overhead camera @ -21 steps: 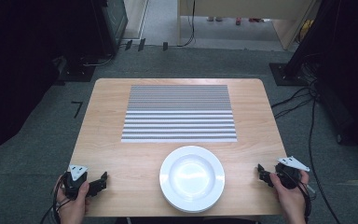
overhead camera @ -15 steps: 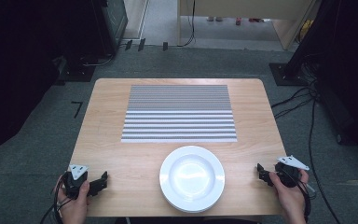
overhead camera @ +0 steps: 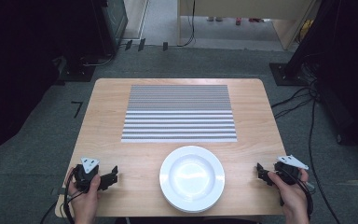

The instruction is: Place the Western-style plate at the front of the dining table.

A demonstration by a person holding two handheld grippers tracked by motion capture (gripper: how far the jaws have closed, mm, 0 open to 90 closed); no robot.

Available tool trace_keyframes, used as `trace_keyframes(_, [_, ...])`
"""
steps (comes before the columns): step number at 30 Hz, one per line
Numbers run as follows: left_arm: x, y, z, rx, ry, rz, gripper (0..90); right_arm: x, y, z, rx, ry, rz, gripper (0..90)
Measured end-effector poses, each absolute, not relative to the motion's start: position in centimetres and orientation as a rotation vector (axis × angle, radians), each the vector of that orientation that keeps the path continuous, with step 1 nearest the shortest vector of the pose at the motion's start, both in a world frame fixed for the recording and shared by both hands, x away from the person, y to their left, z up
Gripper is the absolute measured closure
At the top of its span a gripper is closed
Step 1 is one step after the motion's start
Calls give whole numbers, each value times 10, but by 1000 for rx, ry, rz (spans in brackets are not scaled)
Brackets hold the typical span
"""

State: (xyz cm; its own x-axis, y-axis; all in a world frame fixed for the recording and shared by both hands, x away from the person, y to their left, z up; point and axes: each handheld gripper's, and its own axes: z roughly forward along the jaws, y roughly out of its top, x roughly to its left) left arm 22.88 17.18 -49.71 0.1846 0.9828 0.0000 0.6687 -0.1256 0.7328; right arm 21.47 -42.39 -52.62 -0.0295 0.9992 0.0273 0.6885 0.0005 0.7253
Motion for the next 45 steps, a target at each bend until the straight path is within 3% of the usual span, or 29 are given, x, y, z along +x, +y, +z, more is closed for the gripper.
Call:
trace_keyframes(6, [233, 151, -485, 1875, 1493, 700, 87, 215, -424, -526, 1738, 1770, 789, 87])
trace_keyframes(23, [248, 80, -482, 1855, 1356, 587, 87, 214, -424, -526, 1739, 1772, 790, 87])
trace_keyframes(30, [240, 70, -488, 1800, 1302, 469, 87, 214, -420, -526, 1767, 1735, 775, 84])
trace_keyframes(45, [223, 64, -484, 1799, 1227, 394, 87, 208, -388, -503, 1679, 1708, 875, 94])
